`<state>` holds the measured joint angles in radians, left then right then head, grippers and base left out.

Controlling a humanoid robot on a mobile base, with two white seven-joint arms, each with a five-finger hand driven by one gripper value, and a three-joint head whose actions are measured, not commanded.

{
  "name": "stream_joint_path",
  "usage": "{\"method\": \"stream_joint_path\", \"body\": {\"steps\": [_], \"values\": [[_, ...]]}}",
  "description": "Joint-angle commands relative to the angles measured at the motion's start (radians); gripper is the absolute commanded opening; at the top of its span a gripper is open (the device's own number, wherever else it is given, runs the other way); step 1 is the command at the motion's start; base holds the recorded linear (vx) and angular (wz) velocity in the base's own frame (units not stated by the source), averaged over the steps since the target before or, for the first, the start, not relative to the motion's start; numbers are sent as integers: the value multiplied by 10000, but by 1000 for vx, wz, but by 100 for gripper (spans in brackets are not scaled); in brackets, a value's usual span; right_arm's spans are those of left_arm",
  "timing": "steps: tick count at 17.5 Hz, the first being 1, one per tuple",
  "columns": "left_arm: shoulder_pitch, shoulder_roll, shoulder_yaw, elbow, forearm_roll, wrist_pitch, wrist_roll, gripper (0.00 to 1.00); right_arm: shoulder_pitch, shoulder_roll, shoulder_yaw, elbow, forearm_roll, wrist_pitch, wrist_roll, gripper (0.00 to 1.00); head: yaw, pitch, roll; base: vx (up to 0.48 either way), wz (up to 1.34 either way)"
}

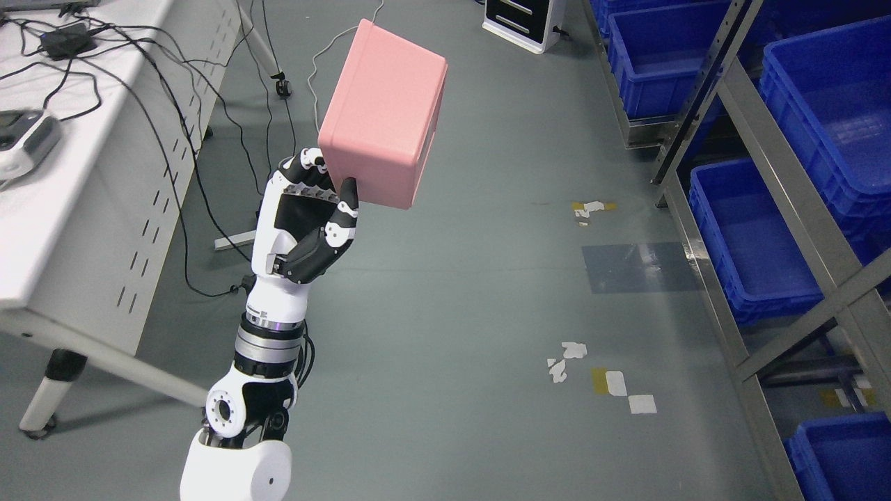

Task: Place storage box into left shelf container
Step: 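Hold the pink box raised in the left hand while turning toward the bin rack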

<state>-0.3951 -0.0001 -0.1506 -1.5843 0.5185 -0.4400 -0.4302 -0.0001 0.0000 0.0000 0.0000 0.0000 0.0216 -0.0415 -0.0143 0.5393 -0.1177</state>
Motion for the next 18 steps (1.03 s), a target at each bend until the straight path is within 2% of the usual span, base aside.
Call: {"method": "stream_joint_path", "body": {"steps": [1, 18], "values": [[24, 175, -13, -95, 0, -2, 7, 1, 93, -175, -46, -174, 15, -1, -15, 100, 0, 0, 0, 443, -178], [300, 175, -43, -80, 0, -2, 7, 1, 93, -175, -46, -174, 15, -1, -15, 100, 0, 1, 0, 486, -21]]}}
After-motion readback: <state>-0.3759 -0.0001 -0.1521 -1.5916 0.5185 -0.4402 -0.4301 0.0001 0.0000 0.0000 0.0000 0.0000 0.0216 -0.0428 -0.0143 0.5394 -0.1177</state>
